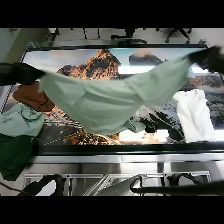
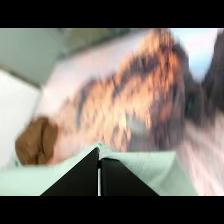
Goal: Fold the shirts.
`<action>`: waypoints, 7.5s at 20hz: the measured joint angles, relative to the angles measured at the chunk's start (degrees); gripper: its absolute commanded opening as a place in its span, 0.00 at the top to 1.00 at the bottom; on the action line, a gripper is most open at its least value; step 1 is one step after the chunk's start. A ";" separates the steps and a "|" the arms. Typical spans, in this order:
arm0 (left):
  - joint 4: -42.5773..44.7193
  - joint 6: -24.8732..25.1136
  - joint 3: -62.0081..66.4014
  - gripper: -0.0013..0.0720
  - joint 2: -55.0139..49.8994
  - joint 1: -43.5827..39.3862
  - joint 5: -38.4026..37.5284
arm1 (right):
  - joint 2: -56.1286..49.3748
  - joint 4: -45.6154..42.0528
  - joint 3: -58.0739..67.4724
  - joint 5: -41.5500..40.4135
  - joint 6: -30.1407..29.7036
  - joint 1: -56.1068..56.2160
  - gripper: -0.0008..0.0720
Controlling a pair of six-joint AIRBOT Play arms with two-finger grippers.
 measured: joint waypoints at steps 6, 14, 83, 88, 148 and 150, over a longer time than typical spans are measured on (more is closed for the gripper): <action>4.57 0.48 -11.23 0.97 -12.63 -3.30 2.82 | -16.50 -6.01 -10.91 -6.91 -0.63 7.39 0.97; 5.35 0.48 -12.15 0.97 -22.93 -2.78 6.38 | -26.18 1.53 -10.21 -12.83 -14.69 7.67 0.57; -22.14 -15.80 16.02 0.97 7.67 16.35 21.24 | 1.77 21.29 34.32 -0.17 0.98 -10.62 0.97; -2.12 -14.53 3.63 0.97 -4.24 -2.75 25.94 | -3.32 9.44 10.14 -3.58 -5.16 1.33 0.97; 18.73 -9.70 -2.43 0.97 -28.22 1.70 21.66 | -26.47 -35.82 6.49 4.70 4.33 9.81 0.97; 18.86 -7.85 8.68 0.97 -35.71 0.17 20.26 | -17.62 -36.61 -4.70 4.94 8.04 11.19 0.97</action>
